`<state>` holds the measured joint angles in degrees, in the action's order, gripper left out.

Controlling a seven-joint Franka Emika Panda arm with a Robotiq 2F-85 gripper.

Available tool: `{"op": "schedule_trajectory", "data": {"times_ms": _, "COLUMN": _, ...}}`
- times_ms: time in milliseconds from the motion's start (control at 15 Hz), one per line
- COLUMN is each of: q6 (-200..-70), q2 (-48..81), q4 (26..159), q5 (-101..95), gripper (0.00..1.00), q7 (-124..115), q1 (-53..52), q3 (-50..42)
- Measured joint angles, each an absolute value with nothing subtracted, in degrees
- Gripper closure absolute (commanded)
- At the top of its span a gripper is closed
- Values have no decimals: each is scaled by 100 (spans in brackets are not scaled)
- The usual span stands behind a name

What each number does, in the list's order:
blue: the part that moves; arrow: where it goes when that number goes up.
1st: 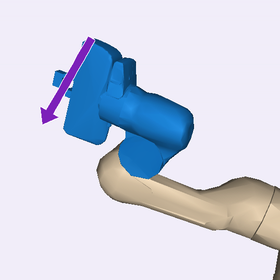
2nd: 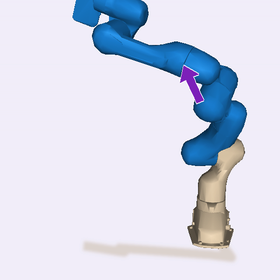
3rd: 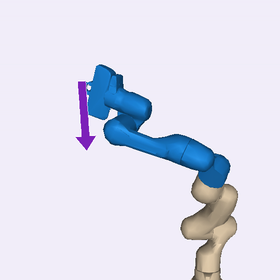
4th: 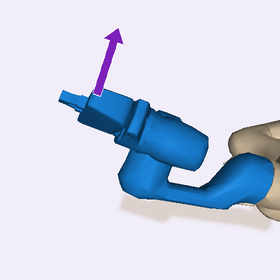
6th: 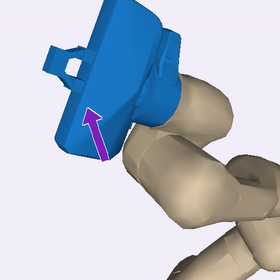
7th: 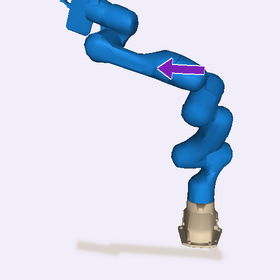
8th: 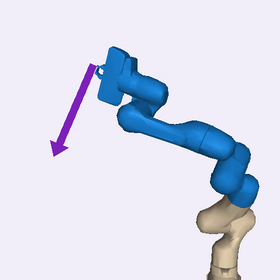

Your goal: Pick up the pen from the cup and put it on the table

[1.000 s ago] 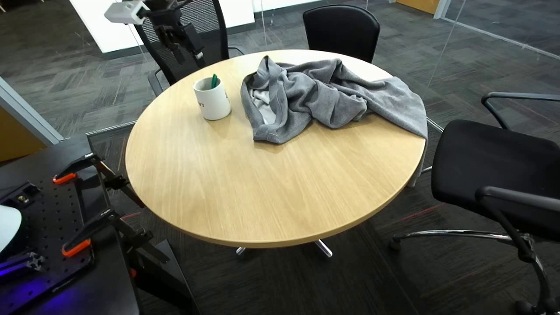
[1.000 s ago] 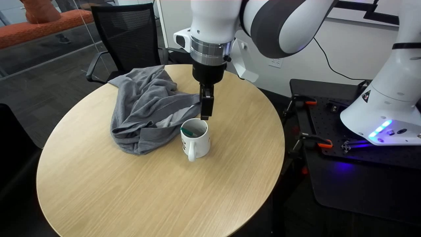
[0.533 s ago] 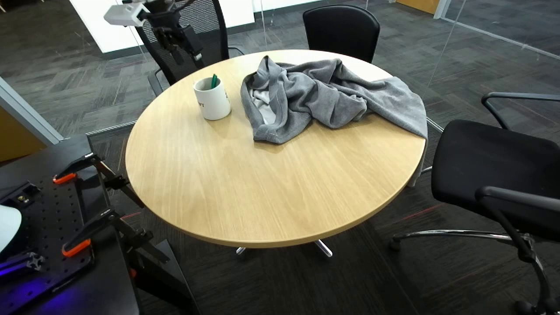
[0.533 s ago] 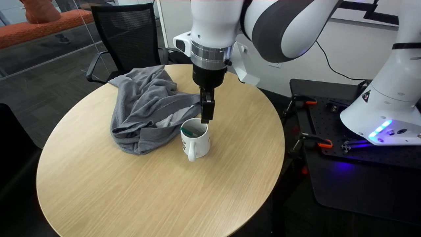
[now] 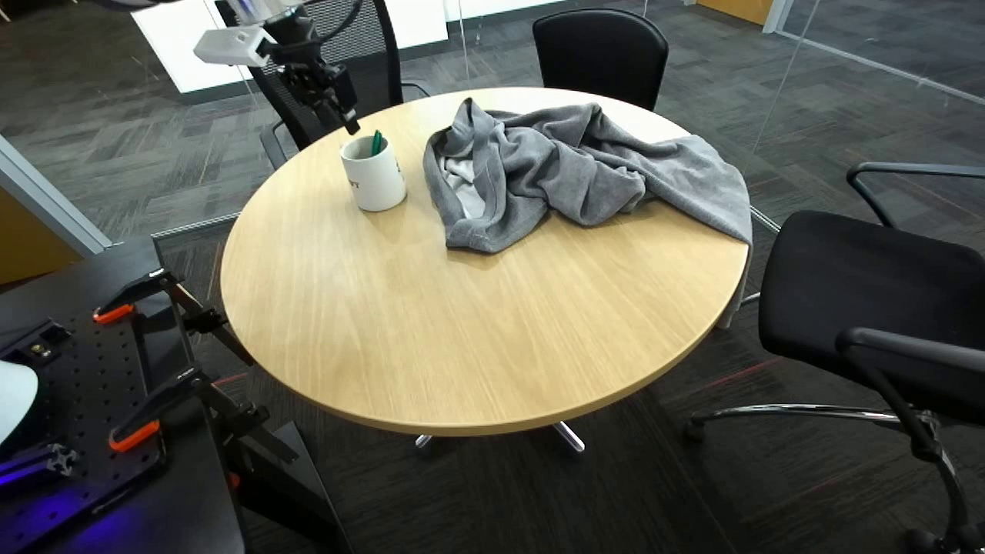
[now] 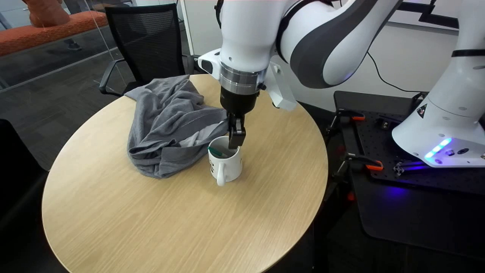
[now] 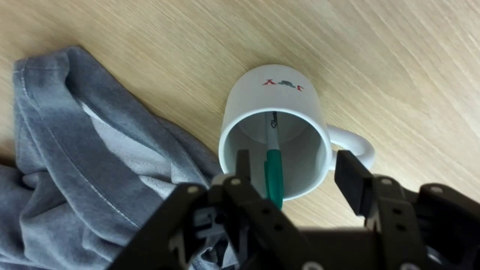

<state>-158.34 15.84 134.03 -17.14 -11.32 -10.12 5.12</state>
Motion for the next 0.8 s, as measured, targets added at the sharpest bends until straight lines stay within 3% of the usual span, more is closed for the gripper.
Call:
{"op": "schedule_trajectory", "data": {"times_ms": 267, "q6": -16291, "q2": 1884, "q4": 13325, "q5": -1777, "gripper": 38, "q7": -1050, "q1": -1071, "q3": 361}}
{"op": "schedule_trajectory", "data": {"times_ms": 600, "q6": -16641, "q2": 2239, "q4": 13180, "q5": -1776, "gripper": 57, "q7": -1011, "q1": -1125, "q3": 258}}
{"op": "schedule_trajectory", "data": {"times_ms": 800, "q6": -16719, "q2": 2340, "q4": 13127, "q5": -1774, "gripper": 62, "q7": -1011, "q1": -1193, "q3": 197}}
